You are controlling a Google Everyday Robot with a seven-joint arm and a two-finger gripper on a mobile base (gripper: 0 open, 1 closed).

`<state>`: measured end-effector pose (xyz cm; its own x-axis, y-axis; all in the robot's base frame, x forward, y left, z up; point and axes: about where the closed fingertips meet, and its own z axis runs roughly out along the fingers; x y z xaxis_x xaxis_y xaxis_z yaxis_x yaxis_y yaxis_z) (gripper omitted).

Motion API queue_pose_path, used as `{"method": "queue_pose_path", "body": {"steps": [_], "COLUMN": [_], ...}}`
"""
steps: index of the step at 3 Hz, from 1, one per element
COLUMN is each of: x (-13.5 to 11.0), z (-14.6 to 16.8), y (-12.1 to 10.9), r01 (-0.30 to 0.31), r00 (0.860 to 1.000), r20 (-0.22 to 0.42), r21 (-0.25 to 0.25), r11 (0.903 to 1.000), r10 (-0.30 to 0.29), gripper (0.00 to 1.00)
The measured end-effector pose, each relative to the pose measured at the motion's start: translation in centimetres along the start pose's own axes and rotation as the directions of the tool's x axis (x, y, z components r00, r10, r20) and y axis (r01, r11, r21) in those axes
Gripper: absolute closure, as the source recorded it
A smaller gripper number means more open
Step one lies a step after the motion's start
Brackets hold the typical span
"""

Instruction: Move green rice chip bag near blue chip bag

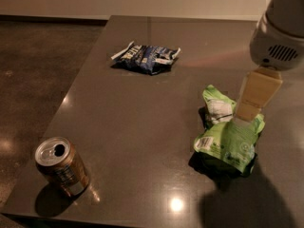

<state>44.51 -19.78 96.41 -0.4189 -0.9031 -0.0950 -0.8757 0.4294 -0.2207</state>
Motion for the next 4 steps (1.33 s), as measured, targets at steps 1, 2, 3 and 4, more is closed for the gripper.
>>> {"method": "queue_pose_path", "body": {"steps": [1,2,3,4], "x": [-1.2,-1.8,-1.8,-1.9], "z": [1.4,2.5,3.6,5.0], "y": [0.9,1.6,2.0,2.5], "r01": [-0.12,-0.255,-0.406,-0.552], "r00": [0.991,0.963,0.908,0.826], "r20": [-0.064,-0.096,-0.102,-0.106], "r21": [-0.018,-0.005,0.035,0.051], "r11": [0.9927,0.9671,0.9134,0.8322], "r10": [0.118,0.253,0.407,0.554], "gripper": [0.0,0.0,0.0,0.0]}}
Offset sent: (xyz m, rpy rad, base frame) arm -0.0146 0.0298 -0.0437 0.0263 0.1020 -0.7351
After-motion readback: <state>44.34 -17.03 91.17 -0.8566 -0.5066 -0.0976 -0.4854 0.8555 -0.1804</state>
